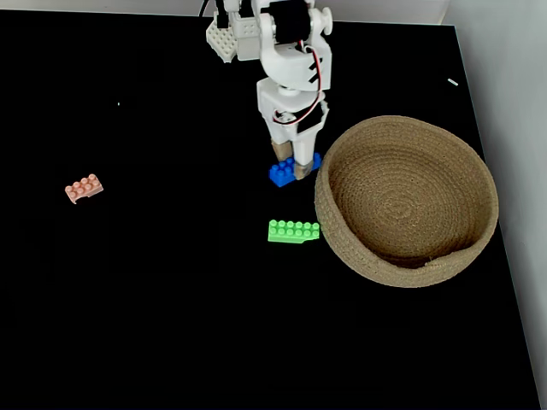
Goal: Place the lego blocks in the tray
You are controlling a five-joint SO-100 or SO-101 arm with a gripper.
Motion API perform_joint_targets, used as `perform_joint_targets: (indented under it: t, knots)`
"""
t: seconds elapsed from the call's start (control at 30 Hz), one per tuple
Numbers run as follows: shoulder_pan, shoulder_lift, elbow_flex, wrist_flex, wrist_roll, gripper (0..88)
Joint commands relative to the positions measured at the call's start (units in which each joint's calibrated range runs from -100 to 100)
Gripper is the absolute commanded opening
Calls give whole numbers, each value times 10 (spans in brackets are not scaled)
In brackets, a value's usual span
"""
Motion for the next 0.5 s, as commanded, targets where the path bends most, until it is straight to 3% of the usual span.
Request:
perform_joint_targets:
  t: [0.0,0.23,0.33,0.47]
  knots:
    - [-64,-37,-100,1,24,0]
    - [-165,35,-171,-22,31,1]
    - [-180,59,-171,-32,41,230]
    - [-176,71,-171,-37,42,342]
